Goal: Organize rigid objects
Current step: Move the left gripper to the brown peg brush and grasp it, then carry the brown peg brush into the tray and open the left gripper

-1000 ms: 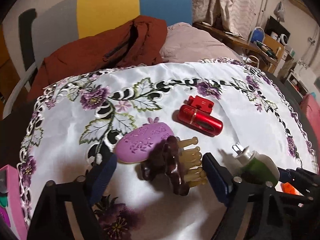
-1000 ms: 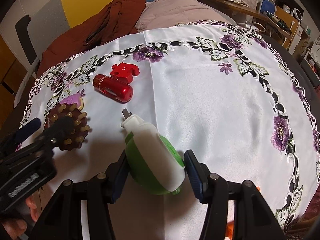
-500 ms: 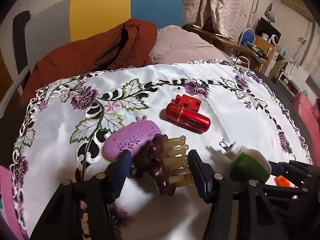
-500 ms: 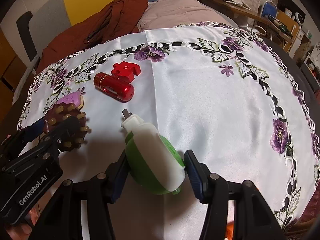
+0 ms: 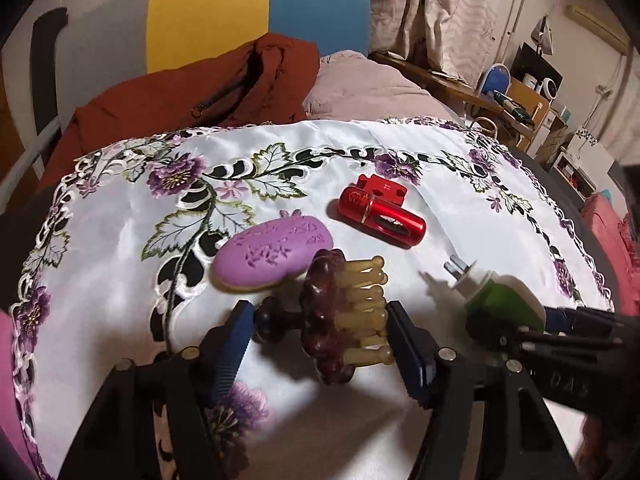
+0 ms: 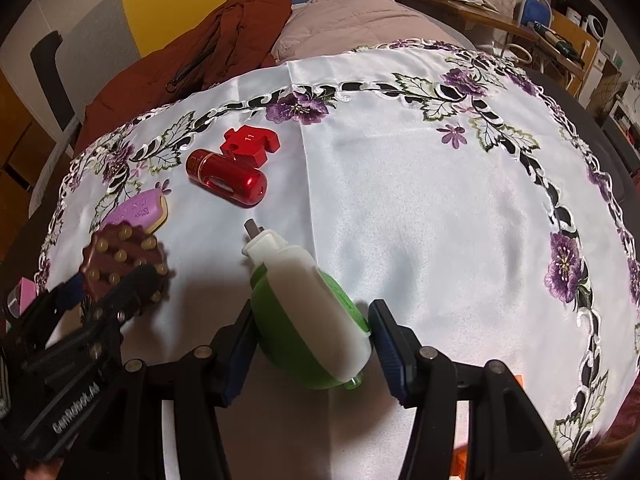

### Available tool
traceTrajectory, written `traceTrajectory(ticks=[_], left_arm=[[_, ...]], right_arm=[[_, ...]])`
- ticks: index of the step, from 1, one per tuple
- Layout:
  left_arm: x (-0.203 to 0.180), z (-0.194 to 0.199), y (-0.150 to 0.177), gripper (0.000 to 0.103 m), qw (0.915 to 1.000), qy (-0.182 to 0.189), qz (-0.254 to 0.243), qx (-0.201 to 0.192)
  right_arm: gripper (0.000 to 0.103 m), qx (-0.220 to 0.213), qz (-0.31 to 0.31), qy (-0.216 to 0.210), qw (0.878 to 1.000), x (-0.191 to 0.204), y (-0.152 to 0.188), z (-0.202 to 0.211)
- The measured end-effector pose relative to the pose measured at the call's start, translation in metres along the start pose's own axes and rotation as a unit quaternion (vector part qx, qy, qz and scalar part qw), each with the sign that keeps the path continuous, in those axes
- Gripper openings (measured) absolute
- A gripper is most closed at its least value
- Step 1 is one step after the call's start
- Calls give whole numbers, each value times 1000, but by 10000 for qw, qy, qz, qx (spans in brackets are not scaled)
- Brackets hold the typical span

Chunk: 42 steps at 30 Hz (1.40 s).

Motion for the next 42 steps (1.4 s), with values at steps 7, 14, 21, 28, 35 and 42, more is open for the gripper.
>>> traceTrajectory(ticks=[7,14,21,28,35,42], left_arm=[[8,13,18,67,10000,12,-20,-40],[16,26,40,67,9998,116,105,-100],[27,44,62,67,9990,222,315,-238],[38,64,84,67,9980,264,420,-393],[60,98,107,67,9963,193,511,-658],[101,131,124,67,9922,11,876,-889]], right_arm=[[55,-60,-26,-7,10000,0,0,2],[55,-122,-53,-81,9999,-2,-1,4],[55,-194,145,-219,9995,7,0,7],[55,-208,382,-257,9987,18,1,7],[55,-159,399,-257,9987,18,2,5],[55,-179,496,-204,9984,23,4,5]])
Point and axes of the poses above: each gripper's, at about its wrist camera, not at the fingertips, and z roughly against the way its jaws point, x to its left, y to its underside, the point moved 2 cm from there along -z, roughly the way its jaws point, and after that the axes turned 12 degrees about x, right-handed, at the moved point
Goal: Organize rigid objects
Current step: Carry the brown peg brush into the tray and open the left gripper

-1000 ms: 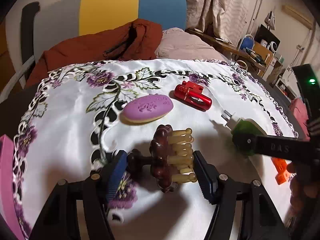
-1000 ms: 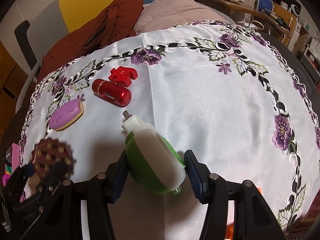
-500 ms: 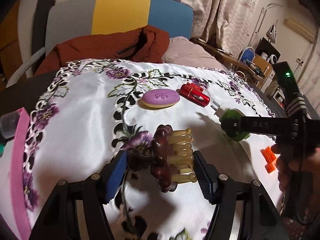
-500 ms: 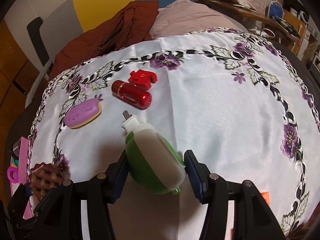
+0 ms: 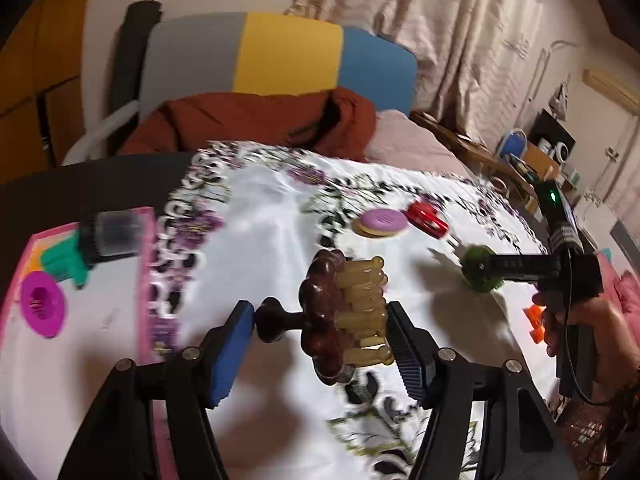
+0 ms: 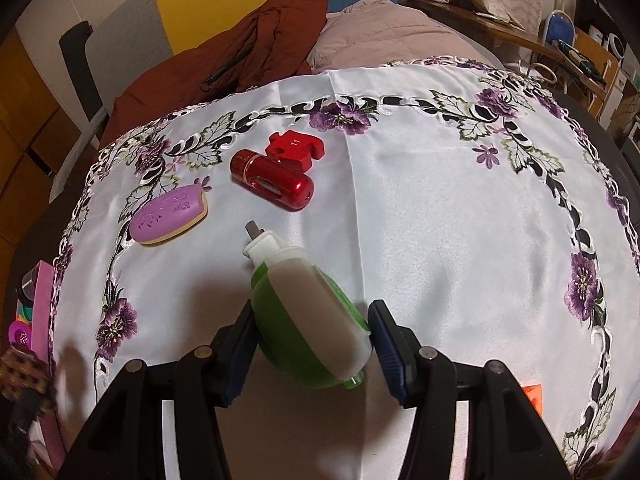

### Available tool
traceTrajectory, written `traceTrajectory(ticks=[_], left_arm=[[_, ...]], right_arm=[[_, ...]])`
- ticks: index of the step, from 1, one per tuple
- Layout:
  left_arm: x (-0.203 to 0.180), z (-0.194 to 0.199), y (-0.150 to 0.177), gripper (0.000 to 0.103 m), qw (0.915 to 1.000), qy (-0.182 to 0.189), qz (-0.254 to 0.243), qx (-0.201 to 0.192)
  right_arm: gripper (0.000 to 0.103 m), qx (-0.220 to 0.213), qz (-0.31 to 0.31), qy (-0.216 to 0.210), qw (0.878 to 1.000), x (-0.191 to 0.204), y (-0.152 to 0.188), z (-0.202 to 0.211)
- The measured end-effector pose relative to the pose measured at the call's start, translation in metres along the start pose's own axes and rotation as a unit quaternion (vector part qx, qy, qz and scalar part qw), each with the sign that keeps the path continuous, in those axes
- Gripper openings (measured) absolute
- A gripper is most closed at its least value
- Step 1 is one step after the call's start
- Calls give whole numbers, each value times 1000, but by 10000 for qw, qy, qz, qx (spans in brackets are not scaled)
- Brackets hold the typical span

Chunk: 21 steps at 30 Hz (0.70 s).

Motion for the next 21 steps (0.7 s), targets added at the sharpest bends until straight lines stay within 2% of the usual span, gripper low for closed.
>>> traceTrajectory(ticks=[7,10,15,21], left_arm=[[49,26,3,67,9992,-206,323,-108],[75,33,3,67,9978,-438,500,-86],[118,30,2,67,9930,-877,764,200],[158,3,5,67,9840,-1120,1104,842]], right_arm=[[55,7,-13,28,10000,-1,0,-1],[55,12,-35,36,10000,-2,1,-1],[55,37,-32,90,9999,-2,1,-3],[55,27,-25,121,9999,-2,1,-3]])
Point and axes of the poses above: each gripper's, at about its wrist camera, not at the fingertips, and z roughly against the way its jaws point, x to its left, y to its underside, the point moved 2 cm from there along -z, roughly the way its jaws point, and after that the axes turned 12 degrees about x, right-handed, at the moved point
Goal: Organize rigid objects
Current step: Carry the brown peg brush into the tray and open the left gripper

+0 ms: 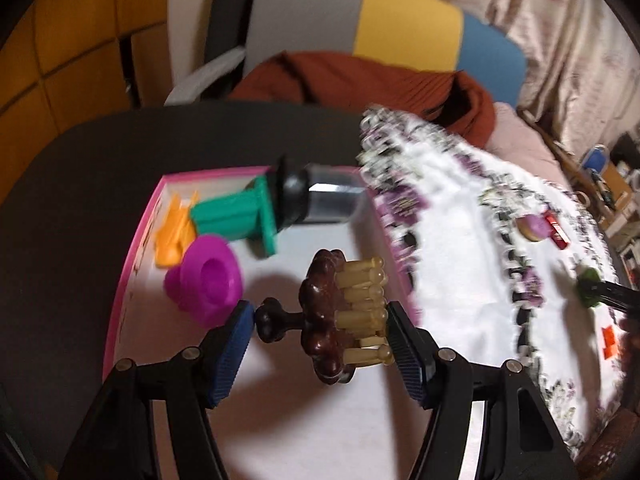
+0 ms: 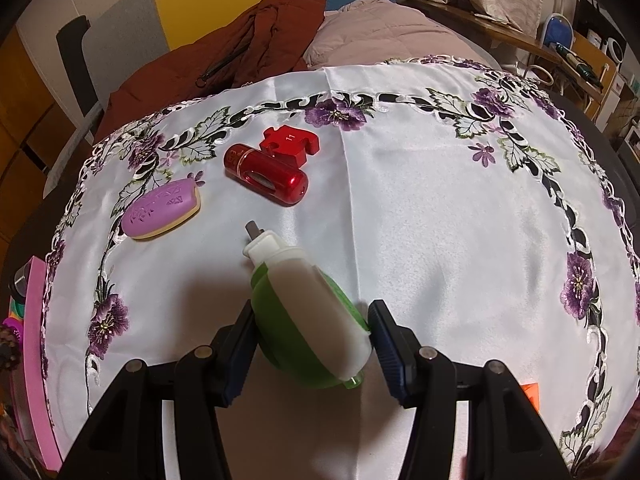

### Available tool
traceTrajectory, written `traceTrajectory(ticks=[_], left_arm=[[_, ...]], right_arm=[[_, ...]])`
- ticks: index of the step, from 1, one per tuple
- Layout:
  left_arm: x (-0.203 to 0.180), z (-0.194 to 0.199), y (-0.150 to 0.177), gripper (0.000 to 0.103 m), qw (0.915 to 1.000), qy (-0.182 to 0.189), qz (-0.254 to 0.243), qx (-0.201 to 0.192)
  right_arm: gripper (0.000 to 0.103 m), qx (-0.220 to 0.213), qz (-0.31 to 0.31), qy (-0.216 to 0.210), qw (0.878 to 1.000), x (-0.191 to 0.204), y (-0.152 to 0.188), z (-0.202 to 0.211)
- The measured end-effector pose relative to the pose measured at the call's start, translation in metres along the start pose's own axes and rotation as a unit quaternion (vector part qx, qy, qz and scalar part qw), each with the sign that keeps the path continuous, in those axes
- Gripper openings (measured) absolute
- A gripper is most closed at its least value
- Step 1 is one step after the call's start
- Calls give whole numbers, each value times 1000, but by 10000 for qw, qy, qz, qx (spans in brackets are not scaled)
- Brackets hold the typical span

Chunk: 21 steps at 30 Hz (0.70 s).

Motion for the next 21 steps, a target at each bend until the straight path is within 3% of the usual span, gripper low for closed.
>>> traceTrajectory(ticks=[8,13,17,21], left_arm=[[16,-9,-2,67,9996,-167,166,134],[21,4,2,69,9996,-142,223,-84],[22,16,8,83,9993,-74,266,-260],[25,28,19,86,9984,69,385,-419]], right_arm=[[55,-4,-15,-4,10000,0,-1,0],[55,-6,-34,2,10000,-1,-2,0],[55,-23,-86,-9,10000,-3,-2,1],[55,-53,-131,-75,9999,-4,-1,2]])
Point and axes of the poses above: each gripper's, at about its wrist camera, not at the fingertips, and z roughly against the way its jaws point, x to its left, y to its underside, the point moved 2 cm from there along -z, roughly the way its jaws point, and after that the axes turned 12 degrees about x, right-handed, at the moved point
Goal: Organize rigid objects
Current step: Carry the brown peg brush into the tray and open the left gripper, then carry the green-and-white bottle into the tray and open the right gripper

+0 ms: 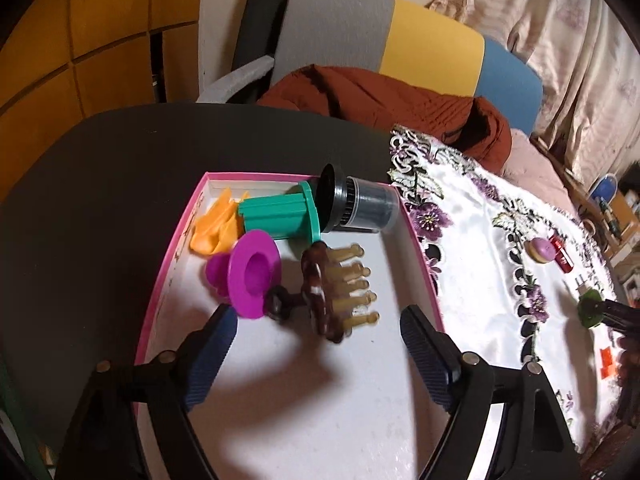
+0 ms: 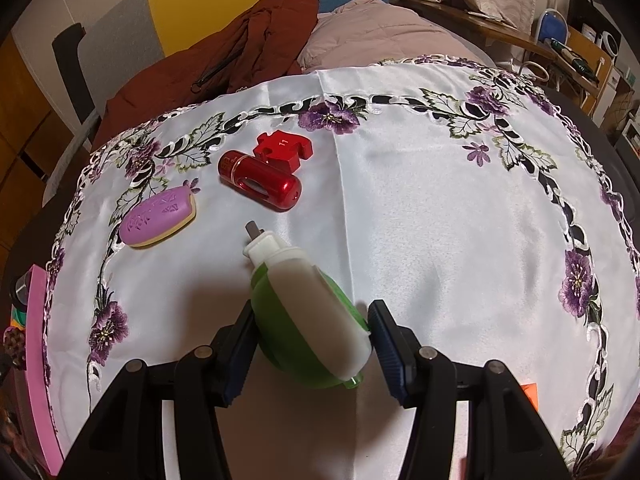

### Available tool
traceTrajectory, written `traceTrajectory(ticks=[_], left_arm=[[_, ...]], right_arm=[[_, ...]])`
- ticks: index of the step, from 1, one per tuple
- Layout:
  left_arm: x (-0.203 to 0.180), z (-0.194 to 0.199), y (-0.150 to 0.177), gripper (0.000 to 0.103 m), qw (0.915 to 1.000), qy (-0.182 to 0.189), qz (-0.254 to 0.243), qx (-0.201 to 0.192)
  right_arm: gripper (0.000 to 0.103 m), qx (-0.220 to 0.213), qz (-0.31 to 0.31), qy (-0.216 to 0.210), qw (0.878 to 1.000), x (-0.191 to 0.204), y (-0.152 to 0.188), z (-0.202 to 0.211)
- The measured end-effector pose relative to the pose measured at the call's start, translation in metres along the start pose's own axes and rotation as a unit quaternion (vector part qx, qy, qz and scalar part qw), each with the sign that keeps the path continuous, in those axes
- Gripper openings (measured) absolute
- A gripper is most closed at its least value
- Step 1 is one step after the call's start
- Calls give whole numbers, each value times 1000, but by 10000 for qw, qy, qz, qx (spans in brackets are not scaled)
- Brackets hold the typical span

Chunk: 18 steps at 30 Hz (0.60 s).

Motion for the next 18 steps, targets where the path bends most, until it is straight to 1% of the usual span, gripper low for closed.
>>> traceTrajectory(ticks=[1,3,7,12,15,18], left_arm=[[0,3,2,87,10000,10,10,-32],[-2,5,4,94,10000,16,-1,-74],[-5,8,12,95,9999,-7,-68,-137],[-4,4,21,96,10000,4,-8,-72],[-2,5,26,96,10000,4,16,-81],[-2,7,29,96,9999,-64,-76,-117]], right_arm=[[55,0,-12,-32,10000,0,0,0],[55,-2,-36,-90,10000,0,0,1],[55,-34,-68,-127,9999,0,1,2],[55,-17,-211,-600,9980,6,6,4],[55,-84,-71,-667,9977,18,10,8],[55,-115,34,-870,9961,30,14,12]])
Point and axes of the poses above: each gripper's, at about its wrist camera, not at the fingertips, and z roughly against the way its jaws point, x to its left, y to its underside, the point moved 2 cm from there along -z, roughly the way its jaws point, and after that the axes turned 12 degrees about x, right-handed, at the moved point
